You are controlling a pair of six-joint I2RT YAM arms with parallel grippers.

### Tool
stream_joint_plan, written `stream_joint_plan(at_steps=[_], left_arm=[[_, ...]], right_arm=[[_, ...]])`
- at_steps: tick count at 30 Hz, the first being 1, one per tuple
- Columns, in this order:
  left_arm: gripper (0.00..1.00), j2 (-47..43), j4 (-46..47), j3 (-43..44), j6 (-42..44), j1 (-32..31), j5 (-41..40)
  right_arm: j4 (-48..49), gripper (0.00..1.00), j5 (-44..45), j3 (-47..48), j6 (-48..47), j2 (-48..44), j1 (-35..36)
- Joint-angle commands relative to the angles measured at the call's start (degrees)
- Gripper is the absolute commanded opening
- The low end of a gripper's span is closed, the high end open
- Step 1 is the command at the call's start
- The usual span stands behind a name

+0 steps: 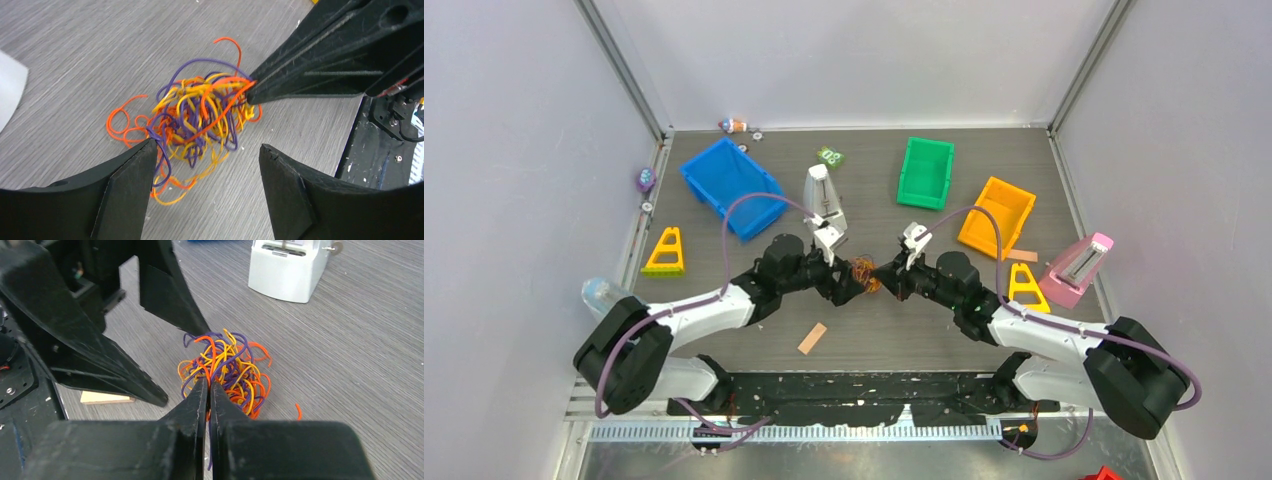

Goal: Untangle the cables

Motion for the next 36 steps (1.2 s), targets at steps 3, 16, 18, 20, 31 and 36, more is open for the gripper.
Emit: stream_joint_plan(at_steps=[3,16,18,20,31,36], left_arm=[[0.73,7.2,-7.6,8.8,3.2,-3.2,-0.3],[0.0,11.8,-14.6,14.5,2.1,-3.1,-5.4],[0.0,10.7,-14.1,13.8,2.1,-3.1,-5.9],[0.0,9.5,-12.8,12.7,2.0,-2.9,-6.3],[0.0,0.9,0.9,3.2,-0.9,0.0,0.1],[0.0,-1.6,5.3,0.6,-1.1,0.1,2.3]], right_arm=[[5.0,0.05,-4.1,0.6,-0.3,0.2,0.1],[5.7,0.07,-1.7,-1.2,-0.1,-2.8,0.1],[5.2,0.36,-0.3,-1.1,-0.1,-3.0,0.1],[4.4,0.71,2.2,-1.1,0.1,-3.3,0.0],[2.3,0.89,2.8,0.5,0.1,-0.9,0.1],[2.7,0.82,-5.8,2.7,-0.1,3.4,0.0]])
